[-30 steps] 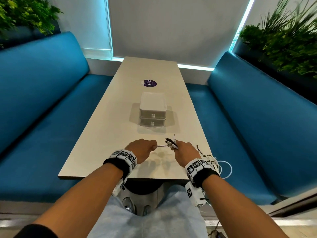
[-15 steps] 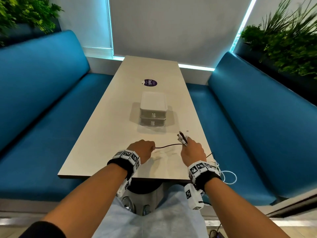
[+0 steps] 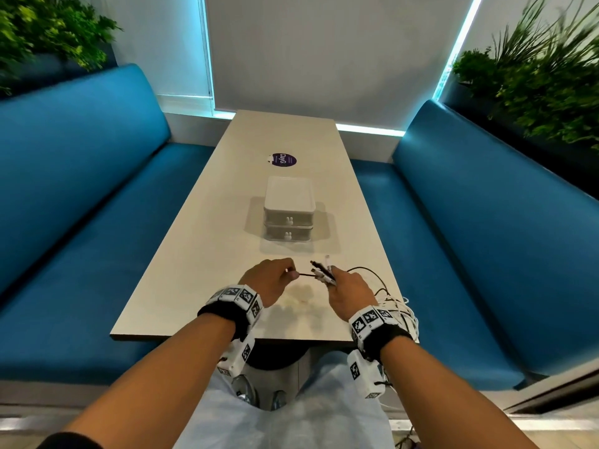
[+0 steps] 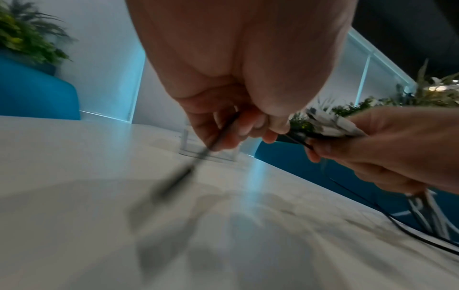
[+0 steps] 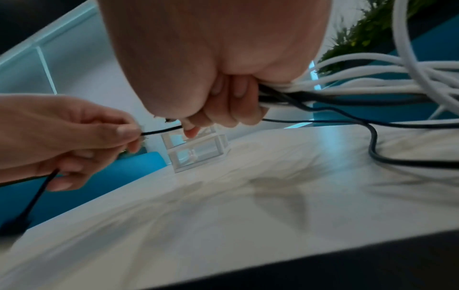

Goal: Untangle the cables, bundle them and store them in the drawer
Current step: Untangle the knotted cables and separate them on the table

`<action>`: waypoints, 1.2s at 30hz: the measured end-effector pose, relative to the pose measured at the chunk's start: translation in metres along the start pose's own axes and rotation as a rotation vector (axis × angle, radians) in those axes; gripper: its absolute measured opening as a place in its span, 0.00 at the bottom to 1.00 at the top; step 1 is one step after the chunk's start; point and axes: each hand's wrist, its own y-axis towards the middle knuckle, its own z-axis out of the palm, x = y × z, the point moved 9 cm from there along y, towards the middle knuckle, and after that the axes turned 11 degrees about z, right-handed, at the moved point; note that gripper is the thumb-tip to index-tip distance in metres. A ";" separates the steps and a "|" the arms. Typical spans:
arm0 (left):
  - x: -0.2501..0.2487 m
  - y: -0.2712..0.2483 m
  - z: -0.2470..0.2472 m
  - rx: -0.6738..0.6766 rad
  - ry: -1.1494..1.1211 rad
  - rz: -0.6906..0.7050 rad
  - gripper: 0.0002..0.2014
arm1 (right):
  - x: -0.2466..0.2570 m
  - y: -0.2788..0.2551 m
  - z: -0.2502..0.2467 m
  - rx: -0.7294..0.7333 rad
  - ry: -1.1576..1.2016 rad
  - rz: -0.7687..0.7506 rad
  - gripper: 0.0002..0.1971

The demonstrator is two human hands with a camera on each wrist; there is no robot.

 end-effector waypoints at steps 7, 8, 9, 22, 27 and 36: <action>0.015 -0.007 -0.002 0.043 0.035 0.004 0.12 | -0.024 0.002 0.001 0.026 -0.042 0.176 0.13; 0.016 -0.007 -0.002 0.033 0.056 -0.009 0.12 | -0.023 0.001 0.001 0.028 -0.024 0.194 0.13; 0.017 -0.008 -0.001 0.025 0.068 -0.019 0.12 | -0.021 0.001 0.000 0.017 -0.009 0.192 0.13; -0.007 -0.002 0.026 0.075 -0.115 0.082 0.06 | 0.014 -0.012 0.020 0.105 -0.023 -0.035 0.13; 0.010 -0.004 0.016 0.043 -0.023 0.028 0.13 | 0.010 -0.009 0.010 0.050 -0.035 0.031 0.14; -0.048 0.004 -0.022 -0.229 -0.363 0.189 0.20 | 0.056 -0.011 -0.009 0.067 0.177 -0.167 0.14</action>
